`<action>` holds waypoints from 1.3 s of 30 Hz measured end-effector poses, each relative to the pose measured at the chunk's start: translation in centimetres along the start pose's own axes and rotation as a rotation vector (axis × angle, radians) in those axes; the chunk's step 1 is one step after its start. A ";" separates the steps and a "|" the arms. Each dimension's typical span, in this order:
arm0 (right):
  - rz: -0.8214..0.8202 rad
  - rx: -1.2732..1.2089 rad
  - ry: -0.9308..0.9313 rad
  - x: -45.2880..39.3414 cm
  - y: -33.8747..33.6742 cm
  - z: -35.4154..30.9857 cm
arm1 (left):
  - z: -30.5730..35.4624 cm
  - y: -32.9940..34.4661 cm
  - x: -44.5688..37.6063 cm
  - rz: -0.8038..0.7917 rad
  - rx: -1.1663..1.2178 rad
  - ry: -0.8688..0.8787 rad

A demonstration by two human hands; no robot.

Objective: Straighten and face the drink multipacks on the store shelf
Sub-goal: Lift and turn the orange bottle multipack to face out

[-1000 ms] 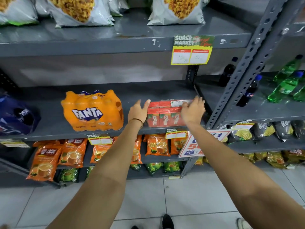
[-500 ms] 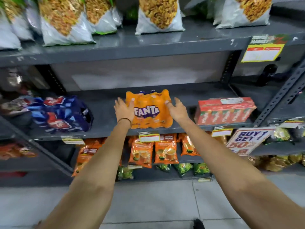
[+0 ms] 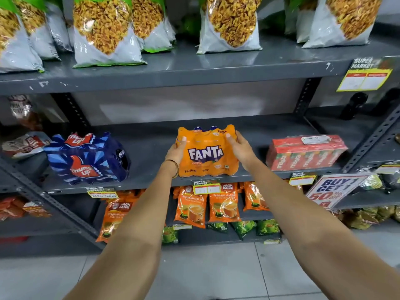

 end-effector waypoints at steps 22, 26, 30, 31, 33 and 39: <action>0.028 0.032 -0.028 -1.2 0.0 0.1 | 0.1 -0.6 -0.3 0.051 0.005 0.035; 0.015 0.052 -0.023 -1.0 0.2 -0.1 | 0.2 -0.5 -0.2 0.043 0.003 0.031; 0.005 0.058 -0.025 -0.6 0.1 -0.2 | 0.2 -0.3 0.1 0.043 0.026 0.022; 0.005 0.057 -0.024 -0.7 0.1 -0.1 | 0.3 -0.3 0.2 0.043 0.024 0.023; 0.003 0.052 -0.017 -0.6 0.1 -0.2 | 0.4 -0.3 0.3 0.044 0.014 0.022; 0.004 0.047 -0.021 -0.4 0.4 -0.2 | 0.5 -0.3 0.2 0.045 -0.007 0.022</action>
Point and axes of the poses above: each hand's wrist, its own x-axis away from the middle knuckle, its own y-axis out of the palm, z = x × y, the point moved 8 cm from there along -x, towards the middle knuckle, and after that the axes turned 12 degrees about -z, right-handed, at the moved point
